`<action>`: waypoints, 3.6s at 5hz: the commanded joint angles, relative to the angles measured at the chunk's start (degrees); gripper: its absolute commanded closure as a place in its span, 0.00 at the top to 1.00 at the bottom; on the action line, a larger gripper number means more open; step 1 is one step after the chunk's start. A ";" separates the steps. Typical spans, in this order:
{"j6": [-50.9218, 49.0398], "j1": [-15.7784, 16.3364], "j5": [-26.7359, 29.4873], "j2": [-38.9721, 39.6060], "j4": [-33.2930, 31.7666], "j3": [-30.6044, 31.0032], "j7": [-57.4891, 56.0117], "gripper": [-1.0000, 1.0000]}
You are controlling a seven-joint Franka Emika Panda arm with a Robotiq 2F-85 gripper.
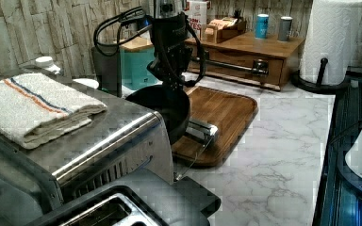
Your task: Put the bowl in the oven.
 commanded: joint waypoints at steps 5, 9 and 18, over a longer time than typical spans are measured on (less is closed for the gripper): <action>9.90 -1.10 52.45 11.89 13.24 1.39 -47.29 0.00; 12.83 -1.82 61.72 17.03 15.76 2.27 -48.88 0.00; 10.52 -1.49 56.57 9.31 13.23 -6.32 -39.73 1.00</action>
